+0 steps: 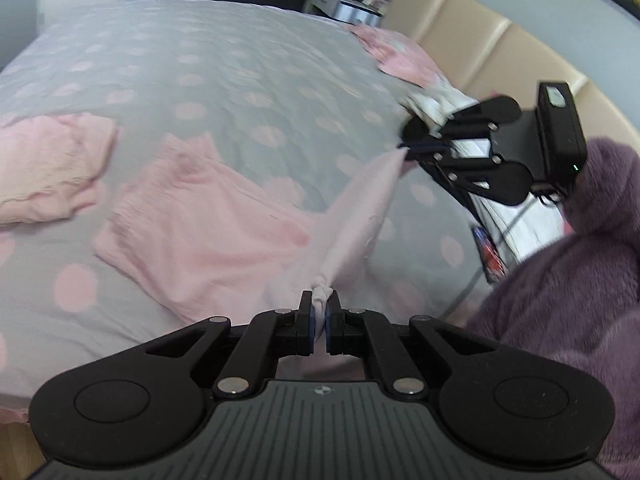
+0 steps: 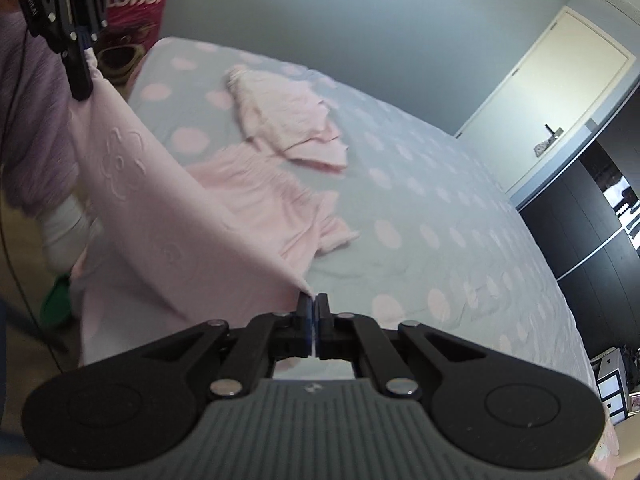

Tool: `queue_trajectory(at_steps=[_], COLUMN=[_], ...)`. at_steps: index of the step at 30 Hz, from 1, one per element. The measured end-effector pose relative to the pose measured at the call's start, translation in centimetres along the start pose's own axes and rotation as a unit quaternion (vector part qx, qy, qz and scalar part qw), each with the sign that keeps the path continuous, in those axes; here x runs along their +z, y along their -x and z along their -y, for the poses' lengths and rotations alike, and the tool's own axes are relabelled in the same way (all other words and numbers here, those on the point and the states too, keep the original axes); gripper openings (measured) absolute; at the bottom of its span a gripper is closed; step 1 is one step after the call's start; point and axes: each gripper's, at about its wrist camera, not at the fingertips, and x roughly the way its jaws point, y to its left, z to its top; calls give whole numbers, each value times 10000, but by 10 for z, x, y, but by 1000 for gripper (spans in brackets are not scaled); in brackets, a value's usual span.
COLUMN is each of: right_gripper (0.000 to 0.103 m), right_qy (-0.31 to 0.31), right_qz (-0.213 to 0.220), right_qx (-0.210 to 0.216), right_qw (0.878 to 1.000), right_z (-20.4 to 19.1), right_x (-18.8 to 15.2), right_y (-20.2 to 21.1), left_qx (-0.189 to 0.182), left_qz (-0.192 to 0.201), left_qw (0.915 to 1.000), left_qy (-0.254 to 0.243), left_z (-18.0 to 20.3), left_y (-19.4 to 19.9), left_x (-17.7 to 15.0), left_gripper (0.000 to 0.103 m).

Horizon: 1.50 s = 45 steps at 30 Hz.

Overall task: Fold clothes
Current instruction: 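Lift the pink pants with both tools and carry them over the bed, then open both tools and lay the pink pants flat on the bed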

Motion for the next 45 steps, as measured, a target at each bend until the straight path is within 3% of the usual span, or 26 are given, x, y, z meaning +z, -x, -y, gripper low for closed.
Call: queue_trajectory(at_steps=[7, 14, 22, 27, 32, 35, 38, 40, 45], right_gripper=[1, 1, 1, 1, 3, 14, 22, 22, 25], right_qy=[-254, -586, -763, -1049, -1452, -1664, -2024, -2186, -2788], right_qz=[-54, -219, -366, -540, -499, -406, -312, -257, -67], right_qx=[-331, -483, -301, -131, 14, -84, -274, -339, -140], right_qw=[9991, 9969, 9960, 9929, 9881, 9852, 9784, 9749, 9602], right_z=[24, 40, 40, 34, 34, 43, 58, 64, 60], right_x=[48, 79, 90, 76, 64, 61, 61, 60, 61], right_y=[-72, -166, -269, -313, -327, -314, -292, -276, -243], left_qx=[608, 975, 1587, 1680, 1890, 2080, 2424, 2583, 2149], left_qz=[225, 493, -11, -381, -629, -605, -364, -73, 593], left_qw=[9959, 9845, 9742, 9687, 9639, 9618, 9599, 9574, 9674], left_qy=[636, 1373, 1606, 1786, 1769, 1673, 1361, 1291, 1200], left_z=[-71, -147, -207, -229, -235, -230, -214, -201, -160], left_y=[-15, -47, -98, -130, -153, -151, -135, -122, -105], left_x=[42, 64, 72, 69, 68, 72, 78, 81, 79], left_gripper=[2, 2, 2, 2, 3, 5, 10, 12, 12])
